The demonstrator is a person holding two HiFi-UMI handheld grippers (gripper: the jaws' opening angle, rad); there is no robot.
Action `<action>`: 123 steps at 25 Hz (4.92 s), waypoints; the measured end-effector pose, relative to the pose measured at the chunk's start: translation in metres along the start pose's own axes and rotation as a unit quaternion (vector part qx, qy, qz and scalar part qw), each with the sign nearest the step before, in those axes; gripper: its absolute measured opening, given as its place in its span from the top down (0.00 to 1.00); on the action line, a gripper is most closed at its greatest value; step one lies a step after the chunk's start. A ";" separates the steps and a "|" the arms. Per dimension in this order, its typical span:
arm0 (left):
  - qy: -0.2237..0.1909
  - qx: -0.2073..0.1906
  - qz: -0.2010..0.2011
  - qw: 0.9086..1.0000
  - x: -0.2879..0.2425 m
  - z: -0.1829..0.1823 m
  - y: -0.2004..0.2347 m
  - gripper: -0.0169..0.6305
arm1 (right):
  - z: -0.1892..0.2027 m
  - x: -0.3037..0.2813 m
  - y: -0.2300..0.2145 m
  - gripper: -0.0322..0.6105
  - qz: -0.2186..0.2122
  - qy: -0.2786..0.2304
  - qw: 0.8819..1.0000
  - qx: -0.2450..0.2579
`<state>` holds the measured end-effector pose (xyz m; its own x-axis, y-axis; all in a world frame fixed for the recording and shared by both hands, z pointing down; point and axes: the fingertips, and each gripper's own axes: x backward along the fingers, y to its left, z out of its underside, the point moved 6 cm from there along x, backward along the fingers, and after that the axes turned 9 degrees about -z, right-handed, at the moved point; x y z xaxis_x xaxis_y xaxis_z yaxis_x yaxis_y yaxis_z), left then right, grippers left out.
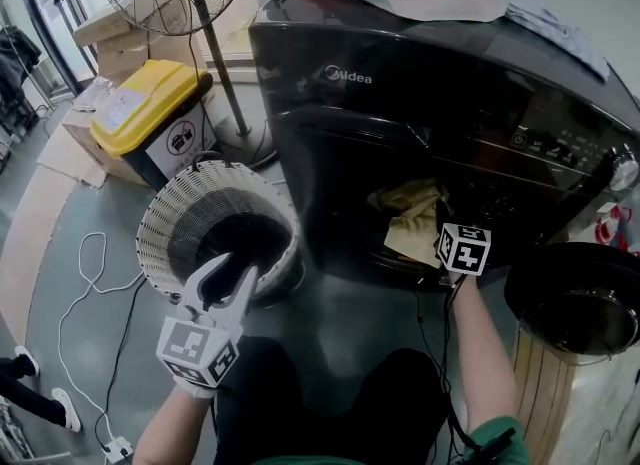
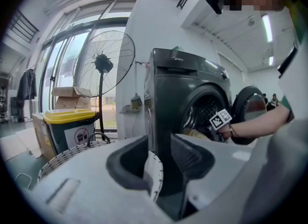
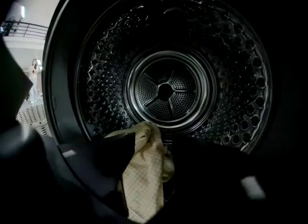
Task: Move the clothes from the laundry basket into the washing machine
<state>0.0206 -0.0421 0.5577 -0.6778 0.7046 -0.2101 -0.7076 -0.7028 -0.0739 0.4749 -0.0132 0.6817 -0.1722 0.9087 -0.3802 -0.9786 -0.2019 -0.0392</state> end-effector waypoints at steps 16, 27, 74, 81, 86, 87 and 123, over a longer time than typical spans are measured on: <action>-0.002 0.001 0.042 0.999 -0.027 -0.002 -0.024 0.75 | 0.100 0.013 0.035 0.66 -0.042 0.149 0.983 0.101; 0.006 0.008 -0.009 1.000 0.000 0.004 0.006 0.75 | -0.024 -0.015 0.001 0.93 -0.004 0.009 0.996 0.088; -0.039 0.012 0.032 0.999 -0.041 -0.034 -0.017 0.75 | -0.074 0.188 0.058 0.69 -0.056 -0.150 0.987 0.005; -0.047 0.009 0.037 0.998 -0.041 -0.040 -0.021 0.76 | -0.073 0.223 0.055 0.79 -0.033 -0.187 0.981 -0.037; -0.054 0.005 0.037 0.998 -0.035 -0.048 -0.020 0.76 | -0.075 0.238 0.056 0.86 -0.032 -0.196 0.979 -0.040; -0.055 0.005 0.037 0.998 -0.033 -0.049 -0.019 0.76 | -0.076 0.240 0.057 0.89 -0.029 -0.198 0.979 -0.035; -0.059 0.003 0.045 0.997 -0.024 -0.038 -0.006 0.77 | -0.078 0.240 0.085 0.95 -0.025 -0.217 0.975 0.037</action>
<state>0.0489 -0.0591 0.5258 -0.7576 0.6451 -0.0997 -0.6432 -0.7638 -0.0543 0.3587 0.1596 0.5148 -0.1397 0.9890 0.0480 -0.9897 -0.1410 0.0249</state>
